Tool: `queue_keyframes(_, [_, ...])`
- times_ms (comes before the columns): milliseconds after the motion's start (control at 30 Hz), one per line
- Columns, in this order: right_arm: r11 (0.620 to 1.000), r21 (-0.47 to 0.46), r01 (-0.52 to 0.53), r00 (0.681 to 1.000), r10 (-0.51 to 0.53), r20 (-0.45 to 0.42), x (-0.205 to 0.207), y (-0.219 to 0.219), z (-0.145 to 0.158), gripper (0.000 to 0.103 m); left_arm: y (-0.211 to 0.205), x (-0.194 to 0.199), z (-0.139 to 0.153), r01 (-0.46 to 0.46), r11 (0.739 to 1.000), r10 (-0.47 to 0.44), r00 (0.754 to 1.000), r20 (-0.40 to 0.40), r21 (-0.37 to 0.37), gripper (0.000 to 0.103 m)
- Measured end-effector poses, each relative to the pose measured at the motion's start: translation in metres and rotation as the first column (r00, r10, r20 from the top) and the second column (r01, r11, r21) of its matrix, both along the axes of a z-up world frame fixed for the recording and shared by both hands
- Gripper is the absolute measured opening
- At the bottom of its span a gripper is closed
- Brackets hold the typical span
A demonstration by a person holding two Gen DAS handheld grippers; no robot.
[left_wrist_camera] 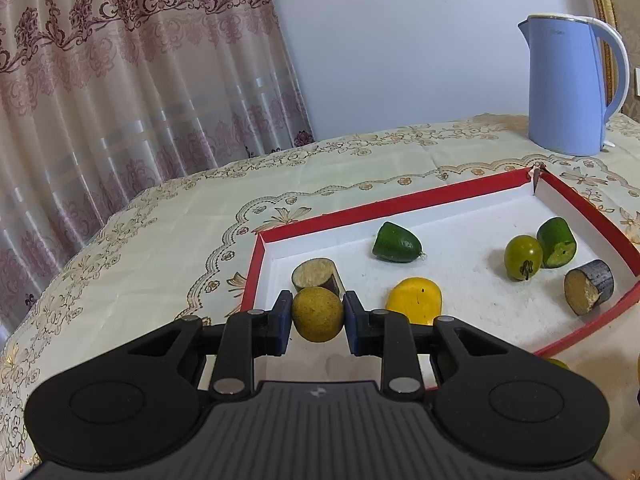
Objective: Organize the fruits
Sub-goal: 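Lift the quince over the tray rim and release it with the left gripper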
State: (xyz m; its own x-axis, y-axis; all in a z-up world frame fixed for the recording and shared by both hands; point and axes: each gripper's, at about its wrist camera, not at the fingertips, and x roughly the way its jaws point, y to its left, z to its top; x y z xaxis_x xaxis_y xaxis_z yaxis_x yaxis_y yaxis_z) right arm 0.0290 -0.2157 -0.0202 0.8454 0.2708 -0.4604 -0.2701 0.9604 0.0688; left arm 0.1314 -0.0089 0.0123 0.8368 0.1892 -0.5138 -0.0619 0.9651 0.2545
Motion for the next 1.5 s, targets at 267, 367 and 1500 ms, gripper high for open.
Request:
queue_keyframes(267, [1.0,0.006,0.003,1.0,-0.002,-0.003,0.0,-0.001,-0.001,0.046,0.002,0.01,-0.002,-0.009,1.0,0.01,1.0,-0.014,0.006,0.026])
queue_keyframes(367, [1.0,0.008,0.002,1.0,-0.002,-0.004,0.001,-0.002,-0.001,0.046,0.001,0.012,-0.003,-0.01,1.0,0.01,1.0,-0.017,0.011,0.026])
queue_keyframes(1500, [1.0,0.004,0.012,1.0,-0.012,-0.008,0.0,-0.005,-0.002,0.046,-0.013,0.048,-0.007,-0.011,0.996,0.014,0.999,-0.035,0.085,0.027])
